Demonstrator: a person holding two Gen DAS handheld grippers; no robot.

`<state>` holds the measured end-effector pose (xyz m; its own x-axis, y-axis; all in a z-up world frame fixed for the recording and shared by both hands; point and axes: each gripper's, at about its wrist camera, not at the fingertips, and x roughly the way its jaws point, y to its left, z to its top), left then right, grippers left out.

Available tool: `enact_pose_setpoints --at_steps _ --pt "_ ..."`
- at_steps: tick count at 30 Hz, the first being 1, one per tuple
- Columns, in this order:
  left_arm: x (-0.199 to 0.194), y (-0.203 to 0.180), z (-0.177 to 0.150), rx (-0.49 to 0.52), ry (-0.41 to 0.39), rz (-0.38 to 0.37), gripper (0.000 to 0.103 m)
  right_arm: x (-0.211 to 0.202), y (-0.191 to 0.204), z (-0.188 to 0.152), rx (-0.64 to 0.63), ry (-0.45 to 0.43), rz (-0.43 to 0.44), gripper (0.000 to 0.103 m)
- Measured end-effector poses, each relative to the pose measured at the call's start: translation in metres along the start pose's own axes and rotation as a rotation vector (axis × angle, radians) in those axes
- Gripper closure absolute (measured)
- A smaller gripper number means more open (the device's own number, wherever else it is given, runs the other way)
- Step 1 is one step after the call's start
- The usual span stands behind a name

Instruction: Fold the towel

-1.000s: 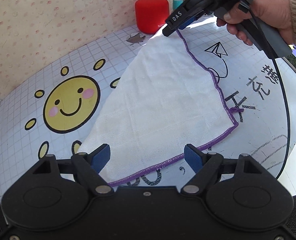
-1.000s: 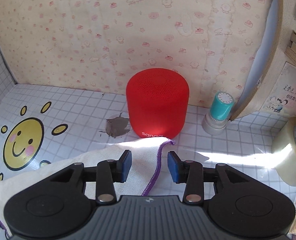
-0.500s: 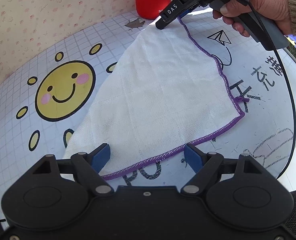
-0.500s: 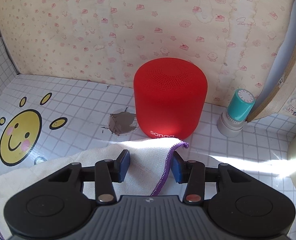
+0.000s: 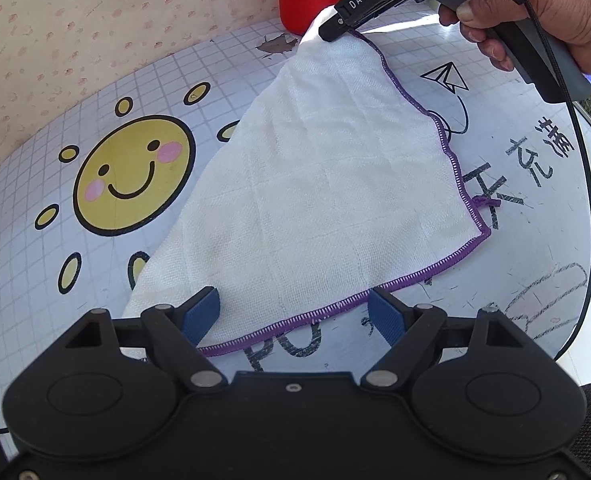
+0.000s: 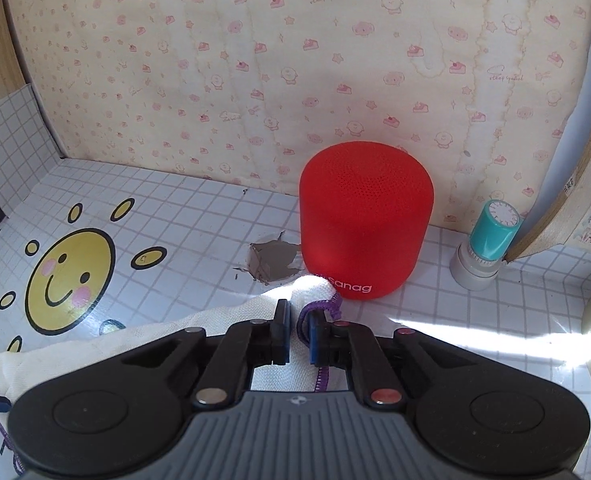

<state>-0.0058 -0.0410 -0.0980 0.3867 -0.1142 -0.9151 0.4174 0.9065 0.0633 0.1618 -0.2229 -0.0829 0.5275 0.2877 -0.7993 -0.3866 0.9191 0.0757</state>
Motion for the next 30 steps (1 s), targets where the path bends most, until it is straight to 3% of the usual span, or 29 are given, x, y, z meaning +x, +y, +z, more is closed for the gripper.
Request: enact_pose_setpoints --at_steps 7,13,22,30 --pt "-0.003 0.002 -0.001 -0.038 0.0 0.036 0.021 -0.019 0.013 0.002 -0.036 -0.04 0.022 0.095" --pt "0.001 0.01 -0.004 -0.091 -0.002 0.0 0.02 -0.035 0.025 0.004 -0.064 -0.074 0.047 0.095" --pt "-0.019 0.017 -0.014 -0.041 -0.062 -0.021 0.02 -0.065 0.068 0.0 -0.085 -0.108 0.006 0.095" --pt "-0.025 0.026 -0.036 -0.025 -0.065 -0.044 0.02 -0.084 0.104 -0.01 -0.118 -0.12 -0.01 0.095"
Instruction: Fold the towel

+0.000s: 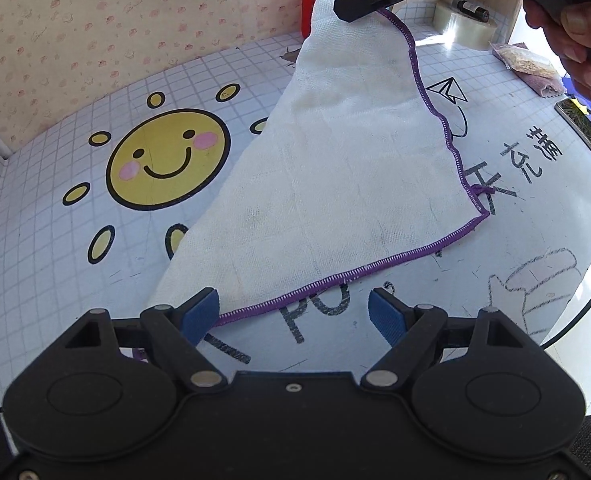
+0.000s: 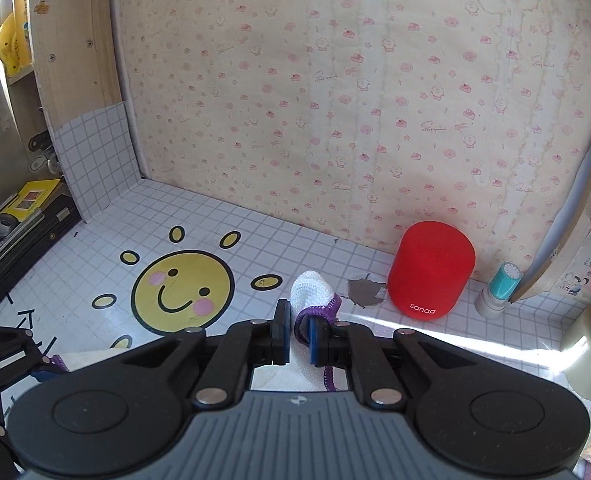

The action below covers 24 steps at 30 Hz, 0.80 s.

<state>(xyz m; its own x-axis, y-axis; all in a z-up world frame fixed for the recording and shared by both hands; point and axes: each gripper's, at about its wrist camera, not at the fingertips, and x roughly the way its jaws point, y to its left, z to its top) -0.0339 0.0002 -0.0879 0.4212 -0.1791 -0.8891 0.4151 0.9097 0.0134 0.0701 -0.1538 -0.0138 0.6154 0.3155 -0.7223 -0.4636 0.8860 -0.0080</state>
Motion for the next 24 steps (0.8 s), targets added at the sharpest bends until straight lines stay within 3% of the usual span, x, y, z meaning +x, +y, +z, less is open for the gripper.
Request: enact_pose_setpoints --at_steps 15,24 --pt "-0.007 0.012 -0.026 -0.008 -0.007 -0.019 0.02 -0.023 0.066 -0.001 -0.104 0.0 0.012 0.095" --pt "-0.008 0.017 -0.035 -0.019 -0.016 -0.017 0.02 -0.016 0.099 -0.003 -0.178 0.04 0.066 0.095"
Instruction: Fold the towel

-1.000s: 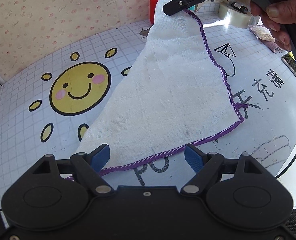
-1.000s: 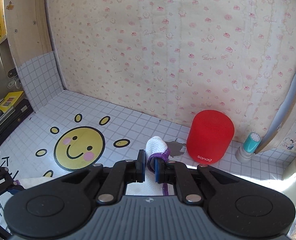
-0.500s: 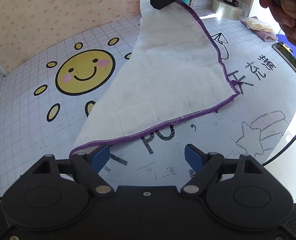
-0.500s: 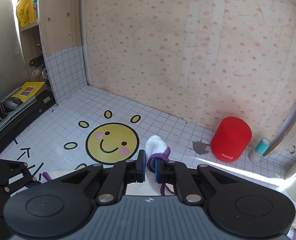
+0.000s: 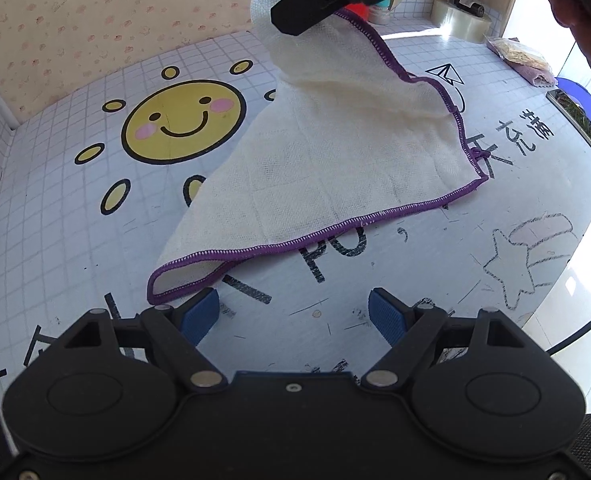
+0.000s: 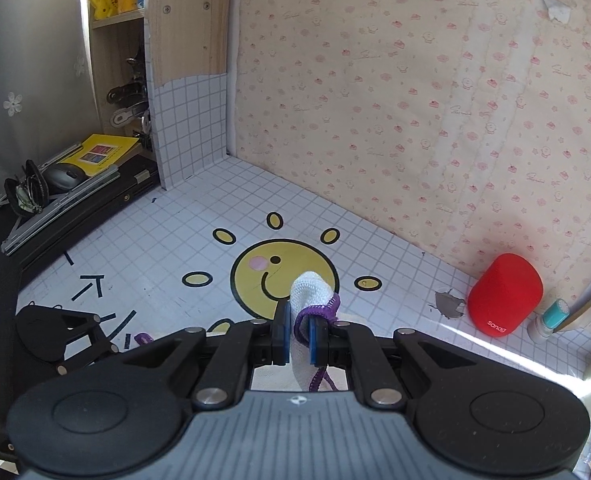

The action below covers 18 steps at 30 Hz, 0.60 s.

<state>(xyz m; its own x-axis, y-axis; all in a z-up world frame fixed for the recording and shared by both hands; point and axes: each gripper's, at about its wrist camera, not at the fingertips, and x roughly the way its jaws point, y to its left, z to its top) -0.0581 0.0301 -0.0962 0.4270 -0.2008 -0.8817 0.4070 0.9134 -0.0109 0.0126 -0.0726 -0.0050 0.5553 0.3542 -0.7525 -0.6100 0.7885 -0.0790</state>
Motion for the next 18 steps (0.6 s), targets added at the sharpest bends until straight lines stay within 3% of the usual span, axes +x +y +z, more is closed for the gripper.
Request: enact_pose_setpoints --at_steps 18 --pt "-0.005 0.008 -0.002 -0.013 -0.002 0.032 0.02 0.024 0.038 0.0 -0.108 0.07 0.065 0.095"
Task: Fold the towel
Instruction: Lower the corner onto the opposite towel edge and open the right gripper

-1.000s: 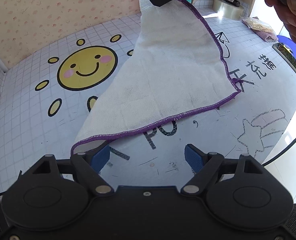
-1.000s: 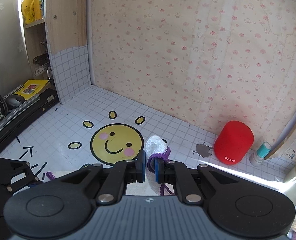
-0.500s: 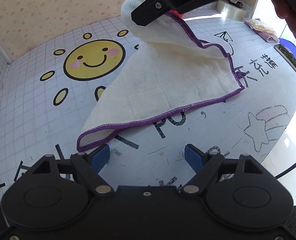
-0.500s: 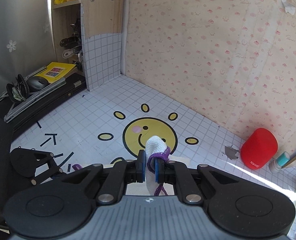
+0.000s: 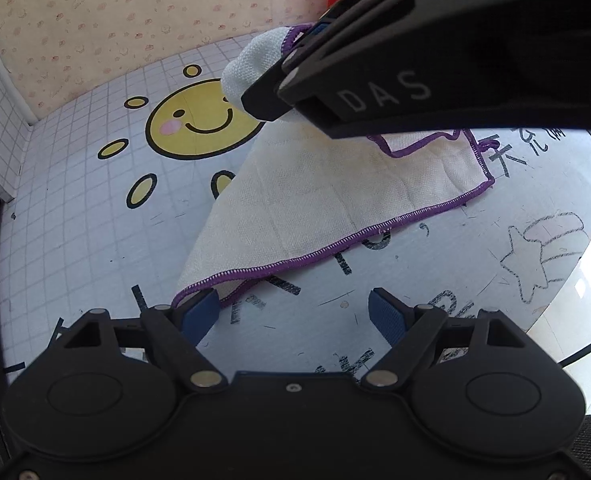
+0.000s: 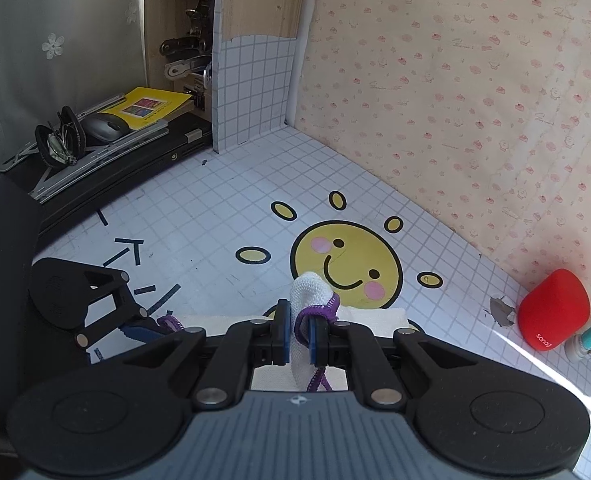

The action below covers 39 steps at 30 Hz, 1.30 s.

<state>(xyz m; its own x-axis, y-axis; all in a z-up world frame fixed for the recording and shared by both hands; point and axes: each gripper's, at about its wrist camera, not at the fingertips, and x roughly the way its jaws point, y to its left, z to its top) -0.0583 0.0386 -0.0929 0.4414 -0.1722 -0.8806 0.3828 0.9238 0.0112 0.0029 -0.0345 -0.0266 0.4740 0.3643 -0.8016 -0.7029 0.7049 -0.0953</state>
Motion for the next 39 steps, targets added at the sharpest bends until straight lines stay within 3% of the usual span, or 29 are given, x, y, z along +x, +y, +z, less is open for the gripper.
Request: enact_pose_setpoints --at_steps 30,32,36,39 --pt "-0.008 0.01 -0.027 -0.02 0.008 0.02 0.02 0.028 0.026 0.003 -0.117 0.084 0.09 0.094" --pt "-0.009 0.012 -0.027 -0.028 0.009 0.024 0.02 0.031 0.028 0.002 -0.119 0.092 0.107 0.088" --pt "-0.015 0.014 -0.023 -0.048 0.023 -0.011 0.02 0.03 0.026 0.002 -0.096 0.08 0.171 0.06" --pt "-0.021 0.017 -0.015 -0.052 0.053 -0.022 0.02 0.027 0.017 0.005 -0.051 0.066 0.2 0.059"
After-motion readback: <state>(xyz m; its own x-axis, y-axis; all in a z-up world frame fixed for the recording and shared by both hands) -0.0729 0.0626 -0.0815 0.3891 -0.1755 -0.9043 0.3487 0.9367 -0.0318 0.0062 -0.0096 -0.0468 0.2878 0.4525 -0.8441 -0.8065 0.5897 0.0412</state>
